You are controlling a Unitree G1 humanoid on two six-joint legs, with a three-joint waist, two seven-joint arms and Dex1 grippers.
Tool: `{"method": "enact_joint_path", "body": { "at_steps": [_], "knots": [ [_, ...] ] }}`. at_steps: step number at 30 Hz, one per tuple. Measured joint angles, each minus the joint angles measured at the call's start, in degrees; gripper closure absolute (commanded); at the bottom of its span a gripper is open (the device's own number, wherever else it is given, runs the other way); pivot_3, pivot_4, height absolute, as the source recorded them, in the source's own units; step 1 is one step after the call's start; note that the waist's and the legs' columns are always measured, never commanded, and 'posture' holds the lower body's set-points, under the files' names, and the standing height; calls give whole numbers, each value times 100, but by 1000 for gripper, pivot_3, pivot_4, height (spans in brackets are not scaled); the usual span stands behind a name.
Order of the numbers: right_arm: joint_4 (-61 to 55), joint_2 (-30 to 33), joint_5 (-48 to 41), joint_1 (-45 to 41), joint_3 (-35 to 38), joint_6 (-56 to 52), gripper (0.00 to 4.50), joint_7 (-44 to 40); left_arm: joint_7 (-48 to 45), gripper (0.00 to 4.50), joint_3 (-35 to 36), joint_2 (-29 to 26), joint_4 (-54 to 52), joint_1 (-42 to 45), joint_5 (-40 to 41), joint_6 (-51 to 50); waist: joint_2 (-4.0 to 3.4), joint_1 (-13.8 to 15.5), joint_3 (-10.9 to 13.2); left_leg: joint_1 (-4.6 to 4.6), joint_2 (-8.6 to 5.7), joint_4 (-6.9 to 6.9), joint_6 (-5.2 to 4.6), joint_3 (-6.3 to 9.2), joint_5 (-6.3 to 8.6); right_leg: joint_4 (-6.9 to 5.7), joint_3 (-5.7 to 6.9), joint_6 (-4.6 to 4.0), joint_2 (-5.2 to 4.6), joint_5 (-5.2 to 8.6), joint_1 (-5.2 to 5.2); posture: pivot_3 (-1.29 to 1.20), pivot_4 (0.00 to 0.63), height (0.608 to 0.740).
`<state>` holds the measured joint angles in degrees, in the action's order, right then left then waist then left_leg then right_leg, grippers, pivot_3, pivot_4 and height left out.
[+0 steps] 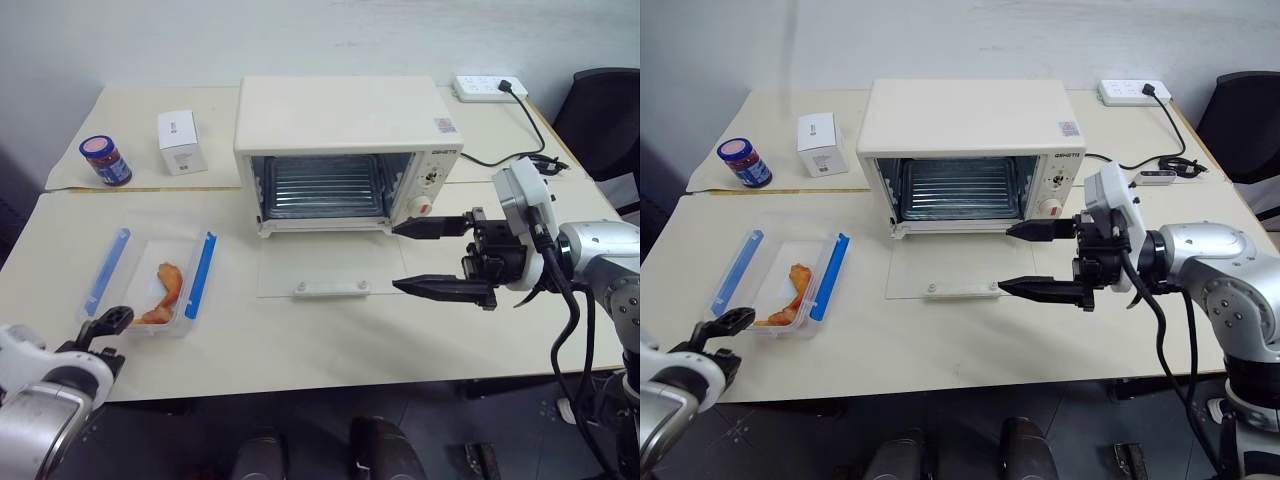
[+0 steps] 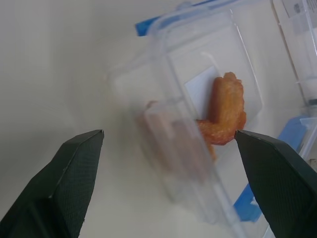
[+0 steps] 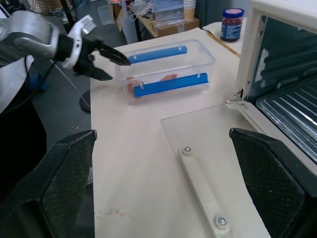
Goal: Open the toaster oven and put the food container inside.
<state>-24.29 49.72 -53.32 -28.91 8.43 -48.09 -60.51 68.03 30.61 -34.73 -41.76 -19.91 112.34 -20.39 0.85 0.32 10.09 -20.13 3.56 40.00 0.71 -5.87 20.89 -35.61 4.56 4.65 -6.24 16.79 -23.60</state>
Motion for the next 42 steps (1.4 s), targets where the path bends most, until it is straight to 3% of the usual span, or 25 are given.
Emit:
{"method": "enact_joint_path", "body": {
  "at_steps": [3,15,18,21,28,32,37,42],
  "knots": [
    [-43,3,-80,78,118,-42,0,80,329,850,-215,-99,173,194,23,71,0,-26,0,1,2,-3,-1,-5,1,3,-1,71,1,-39,-2,0,150,740],
    [-48,38,-144,192,312,-62,0,200,527,4265,-170,-499,502,63,66,-42,-2,-25,1,-1,5,-7,0,-11,1,13,1,68,5,-37,-8,0,150,740],
    [-66,129,-210,267,339,-87,0,222,129,4455,-67,-882,890,-54,101,-399,-4,-24,3,0,6,-10,0,-12,1,14,5,59,8,-32,-10,0,150,740],
    [-125,154,-315,308,382,-131,0,271,-693,4455,242,-1503,1527,-53,-92,-936,-6,-25,6,-2,14,-13,5,-15,-2,17,8,-22,24,13,-15,0,150,740],
    [-232,240,-473,602,610,-281,0,456,-3104,4455,750,-2675,2547,229,-340,-2407,-1,-15,8,-15,11,-38,10,-36,3,12,-6,-13,30,7,-48,0,150,740],
    [-312,372,-593,823,835,-363,0,535,-4518,4455,804,-3447,2591,528,-466,-3376,2,-17,9,-32,8,-66,14,-81,5,4,-19,47,30,-26,-96,0,150,740],
    [-392,385,-736,978,1031,-387,0,736,-5204,4455,212,-3954,2475,1372,-494,-3804,-3,-52,12,-29,26,-104,43,-110,8,7,-25,48,54,-24,-121,0,150,740],
    [-643,390,-927,1195,1193,-443,0,1014,-4872,4455,-1578,-4033,2293,3207,-416,-3804,-3,-17,15,-41,26,-96,48,-117,8,6,-34,50,57,-25,-135,0,150,740]
  ]
}}
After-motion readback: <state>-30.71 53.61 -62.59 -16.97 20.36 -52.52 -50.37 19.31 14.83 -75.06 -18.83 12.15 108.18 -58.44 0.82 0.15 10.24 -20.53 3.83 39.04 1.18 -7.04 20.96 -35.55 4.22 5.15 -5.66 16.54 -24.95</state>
